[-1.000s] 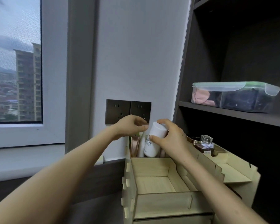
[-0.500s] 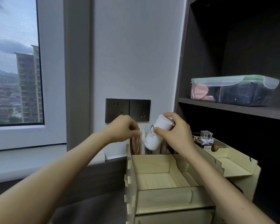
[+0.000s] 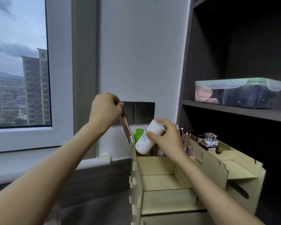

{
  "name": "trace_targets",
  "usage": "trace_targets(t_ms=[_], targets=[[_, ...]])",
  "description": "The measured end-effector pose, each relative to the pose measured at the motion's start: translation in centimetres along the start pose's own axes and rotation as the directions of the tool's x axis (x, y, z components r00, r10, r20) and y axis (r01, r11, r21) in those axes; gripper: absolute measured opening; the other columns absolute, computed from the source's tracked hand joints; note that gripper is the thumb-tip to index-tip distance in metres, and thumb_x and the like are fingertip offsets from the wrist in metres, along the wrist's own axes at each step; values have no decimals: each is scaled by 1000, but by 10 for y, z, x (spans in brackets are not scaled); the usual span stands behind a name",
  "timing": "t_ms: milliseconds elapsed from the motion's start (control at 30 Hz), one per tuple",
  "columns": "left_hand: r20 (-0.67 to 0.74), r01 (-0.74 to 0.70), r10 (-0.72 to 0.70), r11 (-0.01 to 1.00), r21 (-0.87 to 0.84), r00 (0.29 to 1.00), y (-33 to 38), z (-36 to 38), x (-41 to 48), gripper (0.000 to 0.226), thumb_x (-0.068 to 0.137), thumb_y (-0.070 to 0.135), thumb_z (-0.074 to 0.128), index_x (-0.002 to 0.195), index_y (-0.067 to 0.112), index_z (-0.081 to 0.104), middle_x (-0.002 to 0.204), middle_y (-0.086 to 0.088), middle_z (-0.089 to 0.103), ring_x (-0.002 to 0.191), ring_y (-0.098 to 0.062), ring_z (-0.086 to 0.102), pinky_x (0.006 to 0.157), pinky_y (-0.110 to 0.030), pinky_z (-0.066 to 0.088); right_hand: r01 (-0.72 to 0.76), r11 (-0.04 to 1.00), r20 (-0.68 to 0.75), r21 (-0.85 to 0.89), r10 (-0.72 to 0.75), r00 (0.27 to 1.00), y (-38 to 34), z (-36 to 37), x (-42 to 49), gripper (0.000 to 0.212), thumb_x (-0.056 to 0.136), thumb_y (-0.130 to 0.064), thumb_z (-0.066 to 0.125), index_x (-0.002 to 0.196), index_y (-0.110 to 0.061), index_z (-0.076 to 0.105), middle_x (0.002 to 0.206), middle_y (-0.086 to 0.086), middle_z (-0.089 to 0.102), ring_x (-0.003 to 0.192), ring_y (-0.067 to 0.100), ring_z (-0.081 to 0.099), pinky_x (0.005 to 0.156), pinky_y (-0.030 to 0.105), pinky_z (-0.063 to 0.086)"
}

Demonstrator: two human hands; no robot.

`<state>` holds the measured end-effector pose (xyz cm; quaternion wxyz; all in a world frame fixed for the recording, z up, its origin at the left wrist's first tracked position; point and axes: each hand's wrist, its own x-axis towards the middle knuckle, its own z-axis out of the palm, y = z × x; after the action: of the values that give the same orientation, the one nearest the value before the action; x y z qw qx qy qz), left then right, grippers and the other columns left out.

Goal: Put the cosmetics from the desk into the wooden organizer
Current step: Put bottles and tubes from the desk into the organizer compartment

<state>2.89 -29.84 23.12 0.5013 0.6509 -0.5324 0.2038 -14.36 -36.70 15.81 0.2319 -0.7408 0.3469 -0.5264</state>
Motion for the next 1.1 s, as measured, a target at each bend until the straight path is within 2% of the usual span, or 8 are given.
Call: trace_targets(t_ms=[167, 300, 433, 633, 733, 900, 1000, 1100], targets=[[34, -23, 24, 1000, -16, 999, -1, 2, -5, 21, 87, 18, 57, 83, 3, 72, 74, -14, 70, 67, -29, 62, 68, -31, 52, 69, 990, 155, -124, -49, 987, -5, -2, 2, 49, 79, -16, 72, 122, -23, 51, 99, -11, 44, 82, -3, 43, 69, 4, 36], [53, -39, 40, 999, -20, 998, 1, 6, -10, 22, 88, 18, 56, 83, 3, 72, 76, -14, 71, 66, -28, 63, 68, -33, 53, 102, 980, 291, -169, -49, 956, -7, -2, 7, 53, 79, -15, 71, 127, -24, 49, 130, 2, 50, 109, 18, 54, 89, 32, 52], [72, -26, 28, 999, -20, 997, 2, 6, -12, 22, 88, 18, 56, 84, 3, 72, 77, -14, 71, 68, -27, 64, 67, -29, 51, 119, 951, 288, -287, -33, 957, -6, -1, 12, 57, 79, -21, 72, 131, -18, 50, 128, 4, 51, 110, 17, 51, 90, 28, 45], [87, -36, 37, 999, -16, 995, 4, 5, -13, 22, 88, 18, 56, 84, 3, 72, 76, -15, 71, 68, -28, 64, 68, -32, 53, 145, 889, 334, -434, 9, 943, 6, 14, 4, 58, 78, -30, 73, 131, -18, 54, 123, 7, 51, 116, 23, 49, 98, 34, 42], [97, -37, 37, 999, -6, 995, 5, 5, -14, 23, 89, 17, 55, 84, 2, 72, 75, -15, 71, 66, -27, 63, 63, -28, 49, 149, 880, 343, -451, 17, 939, 10, 16, 2, 58, 80, -30, 71, 133, -17, 52, 125, 7, 50, 117, 23, 48, 97, 32, 41], [87, -52, 54, 998, -29, 995, 10, 3, -13, 22, 88, 16, 56, 87, 0, 71, 79, -17, 71, 72, -30, 66, 73, -39, 56, 182, 854, 345, -487, -3, 939, 13, 17, -5, 55, 84, -34, 65, 135, -20, 49, 126, 7, 48, 119, 24, 46, 99, 33, 37], [65, -67, 68, 997, -30, 996, 17, -6, -11, 22, 88, 16, 56, 87, 0, 71, 80, -16, 72, 74, -30, 65, 73, -37, 55, 195, 849, 378, -491, 7, 926, 13, 15, -8, 53, 87, -35, 60, 137, -22, 46, 129, 8, 47, 120, 23, 46, 102, 35, 37], [49, -74, 77, 996, -55, 996, 28, -14, -7, 22, 88, 17, 56, 86, 1, 72, 81, -15, 72, 73, -28, 64, 67, -31, 53, 163, 896, 254, -412, -58, 965, 6, 1, -11, 46, 91, -28, 56, 135, -18, 49, 123, 8, 56, 101, 16, 55, 96, 31, 42]])
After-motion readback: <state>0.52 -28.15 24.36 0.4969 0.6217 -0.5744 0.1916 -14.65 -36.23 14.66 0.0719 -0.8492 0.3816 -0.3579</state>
